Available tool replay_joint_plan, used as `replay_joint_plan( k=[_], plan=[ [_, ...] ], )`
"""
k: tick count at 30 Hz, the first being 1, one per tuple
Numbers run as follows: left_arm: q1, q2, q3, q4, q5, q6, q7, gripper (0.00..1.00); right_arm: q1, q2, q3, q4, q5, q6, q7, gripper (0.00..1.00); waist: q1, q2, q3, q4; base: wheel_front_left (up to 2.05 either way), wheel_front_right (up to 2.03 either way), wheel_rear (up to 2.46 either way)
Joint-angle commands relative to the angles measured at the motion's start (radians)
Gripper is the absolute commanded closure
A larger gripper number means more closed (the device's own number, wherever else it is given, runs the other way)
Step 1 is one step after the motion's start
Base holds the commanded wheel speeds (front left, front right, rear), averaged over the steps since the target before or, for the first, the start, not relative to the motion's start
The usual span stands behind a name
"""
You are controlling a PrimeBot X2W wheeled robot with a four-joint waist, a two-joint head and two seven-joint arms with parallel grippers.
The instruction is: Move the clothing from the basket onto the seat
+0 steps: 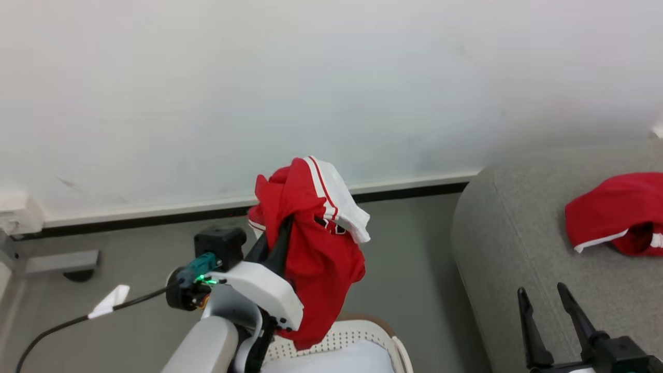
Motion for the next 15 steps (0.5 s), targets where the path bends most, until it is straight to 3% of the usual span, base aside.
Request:
replay_joint_plan(
  k=[1,15],
  plan=[
    [0.027,0.018,0.003,-0.057,0.001,0.015,0.022,1.0,0.025,-0.004,0.007,0.003,-0.008,-0.002,-0.002,0.0,0.0004,0.0,-0.034,0.014,0.0,0.0,0.0],
    [0.074,0.047,-0.009,-0.278,0.013,0.07,0.115,1.0,0.052,-0.005,0.112,-0.041,-0.026,-0.002,-0.002,0.0,0.0004,0.0,-0.049,0.023,0.0,0.0,0.0]
  ],
)
